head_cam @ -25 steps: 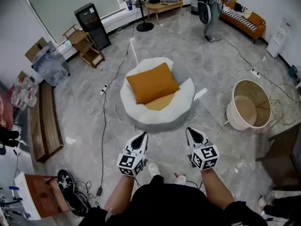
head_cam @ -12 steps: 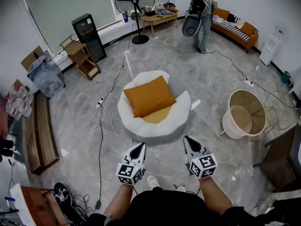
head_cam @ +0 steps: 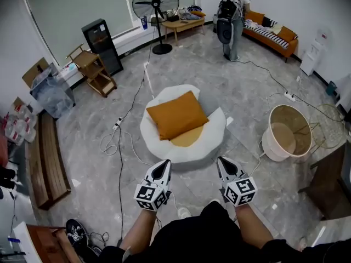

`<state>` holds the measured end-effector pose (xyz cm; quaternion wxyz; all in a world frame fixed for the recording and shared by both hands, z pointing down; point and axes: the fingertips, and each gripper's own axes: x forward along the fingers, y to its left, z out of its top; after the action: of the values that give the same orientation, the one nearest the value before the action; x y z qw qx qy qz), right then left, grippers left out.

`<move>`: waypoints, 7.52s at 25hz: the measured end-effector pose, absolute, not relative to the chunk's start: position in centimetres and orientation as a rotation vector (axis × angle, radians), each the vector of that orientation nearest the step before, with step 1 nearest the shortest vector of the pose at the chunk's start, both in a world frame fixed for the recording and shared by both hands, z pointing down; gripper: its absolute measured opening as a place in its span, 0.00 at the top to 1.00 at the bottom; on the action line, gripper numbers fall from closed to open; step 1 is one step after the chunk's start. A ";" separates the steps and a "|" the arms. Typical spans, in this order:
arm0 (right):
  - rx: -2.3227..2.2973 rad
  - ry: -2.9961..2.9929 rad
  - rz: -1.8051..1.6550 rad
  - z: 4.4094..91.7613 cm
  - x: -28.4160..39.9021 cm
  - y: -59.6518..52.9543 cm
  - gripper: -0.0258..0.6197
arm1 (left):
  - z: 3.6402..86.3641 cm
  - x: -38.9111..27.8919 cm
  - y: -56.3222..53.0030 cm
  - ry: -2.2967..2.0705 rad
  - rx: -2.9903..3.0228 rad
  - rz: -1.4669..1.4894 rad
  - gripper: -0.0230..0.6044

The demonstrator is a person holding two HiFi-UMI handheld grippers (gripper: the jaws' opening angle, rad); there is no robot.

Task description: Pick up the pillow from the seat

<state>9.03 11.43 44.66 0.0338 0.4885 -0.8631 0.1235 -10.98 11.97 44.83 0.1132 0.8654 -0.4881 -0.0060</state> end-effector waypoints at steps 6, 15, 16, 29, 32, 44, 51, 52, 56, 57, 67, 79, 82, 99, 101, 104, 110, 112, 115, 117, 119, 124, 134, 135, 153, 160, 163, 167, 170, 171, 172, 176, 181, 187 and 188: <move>1.507 -2.657 0.382 44.9 8.1 9.8 0.95 | 45.1 -9.9 10.5 -1.400 2.573 0.013 0.94; 1.509 -2.662 0.417 46.0 9.4 5.2 0.95 | 46.1 -8.3 6.9 -1.366 2.602 0.081 0.94; 1.507 -2.660 0.422 46.1 9.6 4.4 0.95 | 46.2 -8.1 6.2 -1.369 2.596 0.085 0.94; 1.481 -2.657 0.441 47.3 14.7 -9.6 0.95 | 45.3 -3.0 -8.5 -1.397 2.584 0.072 0.94; 1.467 -2.662 0.445 47.2 15.6 -12.3 0.95 | 45.2 -2.4 -11.0 -1.428 2.571 0.084 0.94; 1.347 -2.695 0.464 47.8 15.6 -19.8 0.95 | 47.1 -4.2 -16.3 -1.552 2.438 0.136 0.94; 1.303 -2.709 0.414 48.1 12.1 -24.9 0.95 | 47.6 -7.5 -20.8 -1.621 2.393 0.111 0.94; 1.303 -2.710 0.409 48.1 11.7 -25.8 0.95 | 47.4 -7.9 -21.7 -1.625 2.397 0.103 0.94; 1.289 -2.708 0.389 47.7 9.3 -29.3 0.95 | 46.7 -10.4 -24.7 -1.648 2.406 0.089 0.94; 1.280 -2.707 0.393 47.7 8.6 -30.2 0.95 | 46.8 -11.3 -25.4 -1.654 2.399 0.089 0.94; 1.124 -2.676 0.437 48.2 2.8 -35.0 0.95 | 50.4 -16.9 -29.5 -1.667 2.319 0.092 0.94; 0.994 -2.584 0.520 52.9 2.7 -40.3 0.95 | 56.7 -19.4 -31.5 -1.762 2.100 0.183 0.94; 0.947 -2.543 0.554 55.5 2.9 -42.0 0.95 | 59.0 -19.2 -32.4 -1.757 2.055 0.233 0.94; 0.802 -2.368 0.727 72.4 3.7 -48.3 0.54 | 74.8 -20.7 -35.4 -1.635 1.734 0.291 0.45; 0.814 -2.343 0.792 75.4 4.0 -49.5 0.24 | 77.5 -21.6 -35.8 -1.663 1.653 0.290 0.27; 0.858 -2.310 0.847 79.8 4.4 -50.6 0.05 | 82.1 -23.0 -35.6 -1.686 1.553 0.282 0.11; 0.821 -2.209 0.854 90.5 5.7 -52.2 0.05 | 91.0 -24.5 -36.5 -1.650 1.475 0.310 0.01; 0.804 -2.171 0.884 94.1 6.2 -52.6 0.05 | 93.7 -24.8 -36.8 -1.640 1.456 0.330 0.01; 0.787 -2.110 0.937 99.1 6.8 -53.5 0.05 | 97.2 -25.1 -37.1 -1.623 1.428 0.335 0.01; 0.789 -2.077 0.978 102.0 7.2 -54.4 0.05 | 99.2 -25.4 -37.7 -1.618 1.434 0.351 0.01; 0.783 -2.058 1.009 104.5 7.5 -55.4 0.05 | 100.8 -25.9 -38.6 -1.620 1.460 0.385 0.01; 0.718 -2.030 0.988 110.0 7.9 -57.3 0.05 | 105.1 -27.1 -40.5 -1.577 1.456 0.428 0.01; 0.518 -1.975 1.240 115.8 6.2 -57.8 0.05 | 110.9 -28.2 -41.5 -1.480 1.425 0.338 0.01; 0.494 -1.981 1.264 115.9 6.0 -57.8 0.05 | 111.3 -27.9 -41.8 -1.457 1.431 0.326 0.01; 0.509 -2.043 1.016 110.5 4.8 -56.7 0.63 | 107.5 -24.7 -42.9 -1.426 1.510 0.321 0.50; 0.584 -2.058 1.007 102.4 6.2 -54.9 0.64 | 100.2 -23.5 -41.5 -1.430 1.540 0.299 0.51; 0.633 -2.090 0.987 97.8 7.0 -54.3 0.64 | 95.8 -22.7 -40.8 -1.455 1.565 0.290 0.52; 0.691 -2.158 0.970 90.7 6.8 -53.1 0.64 | 88.1 -23.0 -40.0 -1.505 1.620 0.298 0.52; 0.748 -2.195 0.941 84.3 7.5 -52.1 0.64 | 81.9 -22.6 -39.5 -1.539 1.662 0.287 0.52; 0.766 -2.208 0.930 82.1 7.7 -51.8 0.64 | 79.8 -22.4 -39.2 -1.552 1.676 0.282 0.52; 0.782 -2.225 0.919 80.0 7.9 -51.5 0.64 | 77.6 -22.3 -39.1 -1.569 1.694 0.279 0.52; 0.836 -2.341 0.843 71.6 7.3 -51.3 0.64 | 68.7 -23.0 -39.4 -1.664 1.798 0.259 0.52; 0.900 -2.515 0.672 61.1 6.0 -52.3 0.64 | 58.6 -24.4 -40.0 -1.792 1.929 0.187 0.52; 0.986 -2.683 0.461 49.5 5.9 -52.6 0.64 | 47.4 -24.4 -40.1 -1.911 2.079 0.077 0.52; 1.000 -2.709 0.426 47.7 5.9 -52.7 0.63 | 45.7 -24.4 -40.2 -1.931 2.102 0.061 0.52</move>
<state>5.89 -52.71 47.69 0.1111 0.3406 -0.9223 0.1450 -24.37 -40.20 45.69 0.1427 0.7287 -0.6694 0.0210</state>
